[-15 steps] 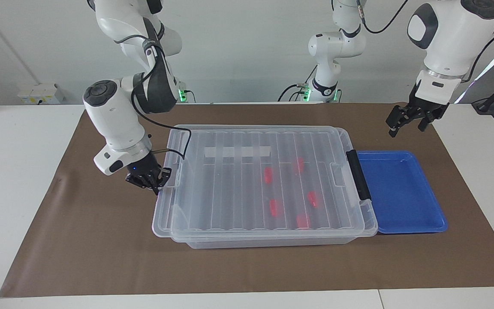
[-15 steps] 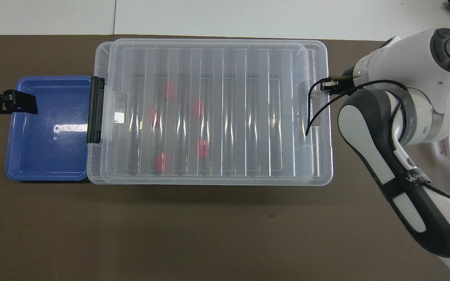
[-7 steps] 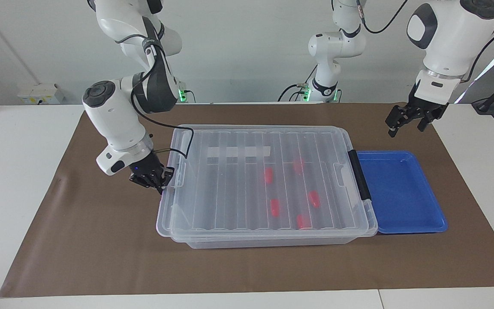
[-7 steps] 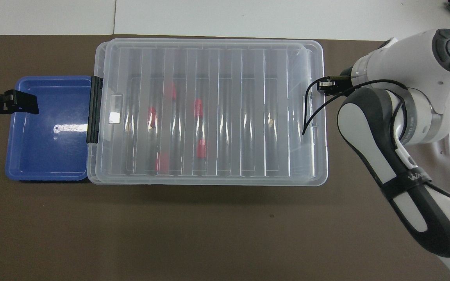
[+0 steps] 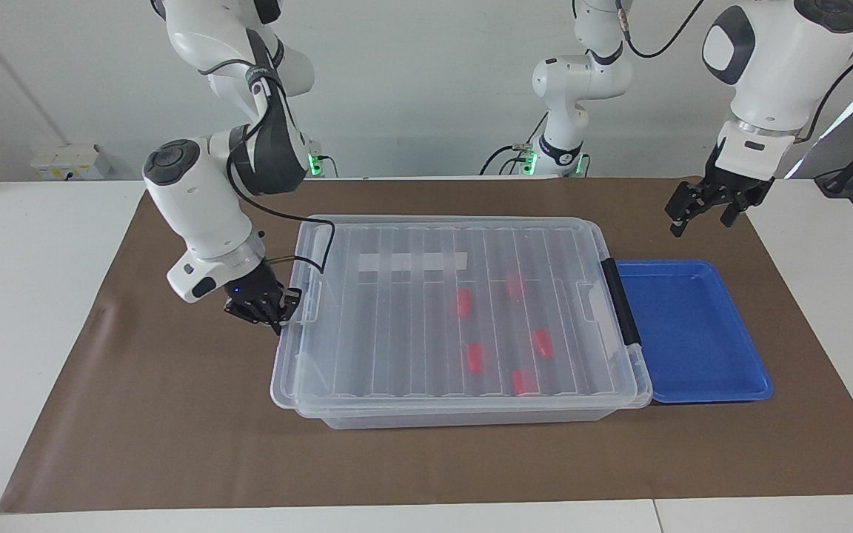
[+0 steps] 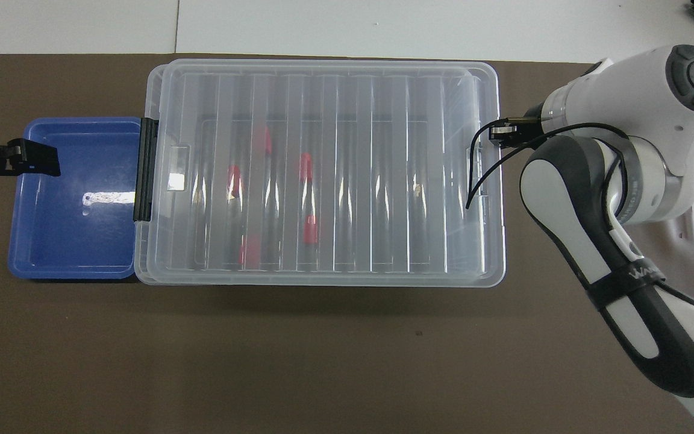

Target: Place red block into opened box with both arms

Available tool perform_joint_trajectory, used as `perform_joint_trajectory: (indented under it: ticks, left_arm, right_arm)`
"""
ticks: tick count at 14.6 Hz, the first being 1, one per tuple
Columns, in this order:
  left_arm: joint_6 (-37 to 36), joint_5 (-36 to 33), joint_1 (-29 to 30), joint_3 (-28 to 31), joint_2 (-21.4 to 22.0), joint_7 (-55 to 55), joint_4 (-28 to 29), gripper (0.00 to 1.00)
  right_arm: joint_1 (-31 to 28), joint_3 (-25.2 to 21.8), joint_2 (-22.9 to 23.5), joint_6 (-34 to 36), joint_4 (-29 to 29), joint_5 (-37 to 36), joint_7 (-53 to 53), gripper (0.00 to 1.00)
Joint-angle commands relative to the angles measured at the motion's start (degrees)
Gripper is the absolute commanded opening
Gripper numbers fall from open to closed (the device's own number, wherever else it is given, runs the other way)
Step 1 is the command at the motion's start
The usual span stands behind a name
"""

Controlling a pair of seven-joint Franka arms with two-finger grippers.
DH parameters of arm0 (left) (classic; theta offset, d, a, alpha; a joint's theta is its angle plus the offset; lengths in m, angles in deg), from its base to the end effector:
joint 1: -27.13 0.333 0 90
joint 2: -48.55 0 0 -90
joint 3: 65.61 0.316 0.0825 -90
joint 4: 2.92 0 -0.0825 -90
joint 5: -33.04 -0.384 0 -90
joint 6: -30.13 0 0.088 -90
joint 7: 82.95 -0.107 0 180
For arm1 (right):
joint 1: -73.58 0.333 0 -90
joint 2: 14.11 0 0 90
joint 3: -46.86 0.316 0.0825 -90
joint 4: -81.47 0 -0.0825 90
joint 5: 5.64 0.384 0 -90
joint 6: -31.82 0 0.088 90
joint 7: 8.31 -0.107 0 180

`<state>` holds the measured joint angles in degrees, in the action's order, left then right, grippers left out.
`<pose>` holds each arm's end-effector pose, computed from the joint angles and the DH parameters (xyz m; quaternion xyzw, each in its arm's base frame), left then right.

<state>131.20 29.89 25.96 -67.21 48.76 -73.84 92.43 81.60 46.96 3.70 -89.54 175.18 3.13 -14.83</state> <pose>0.5694 -0.0227 0.5999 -0.9970 -0.0513 -0.0542 0.0218 0.6602 0.1011 0.4546 -0.9938 0.0202 -0.0761 0.0791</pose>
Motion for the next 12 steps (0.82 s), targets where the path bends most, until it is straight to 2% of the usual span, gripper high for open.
perform_joint_trajectory:
  ticks: [1,7,10,11,12]
  left_arm:
    - [0.36,0.86,-0.59,0.90,0.15,-0.94,-0.16,1.00]
    - [0.53,0.86,-0.51,0.90,0.15,-0.94,-0.25,1.00]
    - [0.62,0.86,-0.50,0.90,0.15,-0.94,-0.25,1.00]
    - [0.62,0.86,-0.42,0.90,0.15,-1.03,-0.25,1.00]
    - [0.62,0.86,-0.42,0.90,0.15,-1.03,-0.25,1.00]
  right_arm:
    - [-0.03,0.25,-1.03,-0.71,2.18,1.77,-0.15,0.00]
    - [-0.20,0.25,-1.03,-0.63,2.18,3.44,0.02,0.00]
    - [-0.64,-0.45,-1.11,0.86,2.00,1.52,2.48,0.00]
    - [-0.82,-0.63,-1.11,2.17,1.65,-1.01,2.22,0.21]
    - [-1.25,-0.63,-2.16,2.97,1.56,-5.04,1.61,0.95]
